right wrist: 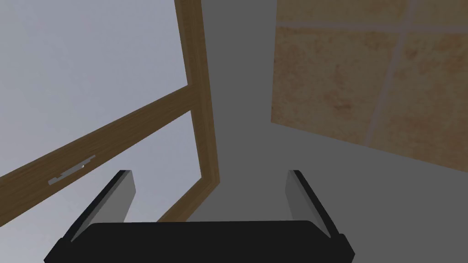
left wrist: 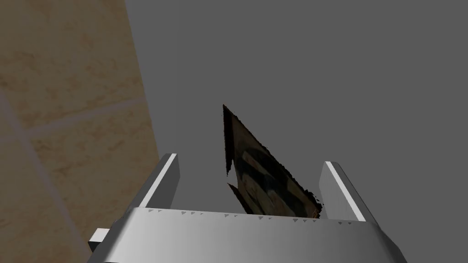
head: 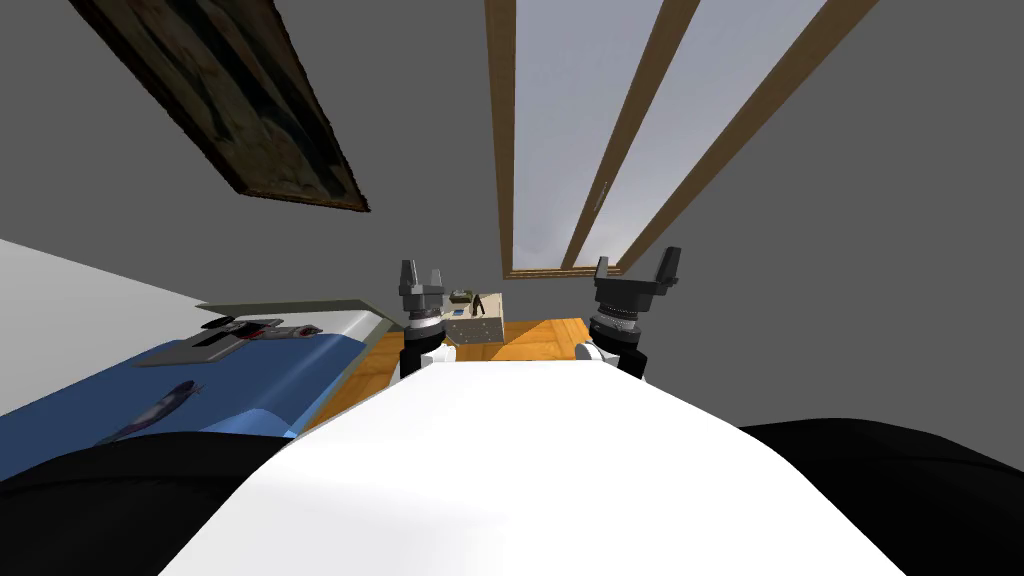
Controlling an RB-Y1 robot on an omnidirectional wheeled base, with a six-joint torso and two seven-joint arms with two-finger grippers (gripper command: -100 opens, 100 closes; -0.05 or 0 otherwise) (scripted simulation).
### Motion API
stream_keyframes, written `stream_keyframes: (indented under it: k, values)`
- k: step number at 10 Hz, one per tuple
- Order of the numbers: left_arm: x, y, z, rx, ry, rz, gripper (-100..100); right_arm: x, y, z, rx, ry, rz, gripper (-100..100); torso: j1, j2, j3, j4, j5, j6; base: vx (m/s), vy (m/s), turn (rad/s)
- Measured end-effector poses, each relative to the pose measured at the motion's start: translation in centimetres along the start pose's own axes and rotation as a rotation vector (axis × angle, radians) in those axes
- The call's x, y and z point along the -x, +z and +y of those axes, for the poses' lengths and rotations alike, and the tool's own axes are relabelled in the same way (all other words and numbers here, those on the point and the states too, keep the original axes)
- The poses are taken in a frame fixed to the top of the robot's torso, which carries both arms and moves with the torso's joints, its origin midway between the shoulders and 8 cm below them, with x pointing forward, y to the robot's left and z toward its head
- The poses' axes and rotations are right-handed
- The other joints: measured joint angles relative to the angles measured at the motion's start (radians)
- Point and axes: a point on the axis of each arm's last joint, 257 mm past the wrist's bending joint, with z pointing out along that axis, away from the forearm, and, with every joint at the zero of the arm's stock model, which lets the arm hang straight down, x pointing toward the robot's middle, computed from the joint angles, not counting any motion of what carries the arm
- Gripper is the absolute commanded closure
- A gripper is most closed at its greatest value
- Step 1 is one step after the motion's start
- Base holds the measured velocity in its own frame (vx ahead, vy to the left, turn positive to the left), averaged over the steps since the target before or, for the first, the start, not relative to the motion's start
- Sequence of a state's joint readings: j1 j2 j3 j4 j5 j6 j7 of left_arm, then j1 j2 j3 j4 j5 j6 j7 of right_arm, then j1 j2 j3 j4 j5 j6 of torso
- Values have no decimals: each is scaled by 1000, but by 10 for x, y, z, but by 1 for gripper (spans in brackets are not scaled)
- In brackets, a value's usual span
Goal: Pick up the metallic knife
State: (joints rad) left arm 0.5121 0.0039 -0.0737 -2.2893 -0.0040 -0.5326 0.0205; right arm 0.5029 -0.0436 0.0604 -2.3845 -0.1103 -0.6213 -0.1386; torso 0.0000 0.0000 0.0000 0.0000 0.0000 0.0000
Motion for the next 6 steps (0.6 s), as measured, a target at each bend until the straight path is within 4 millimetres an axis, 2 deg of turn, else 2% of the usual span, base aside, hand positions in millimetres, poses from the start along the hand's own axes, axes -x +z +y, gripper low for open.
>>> stream_keyframes:
  k: [4,6]
  values:
    - [-11,-6,37,96,28,88,-100,0,0,0,0,0,0,0,-2,0,0,0,0,0,0,-33,-60]
    - [-18,-15,69,161,45,128,-100,0,0,0,0,0,0,0,-3,0,0,0,-1,0,2,-53,-88]
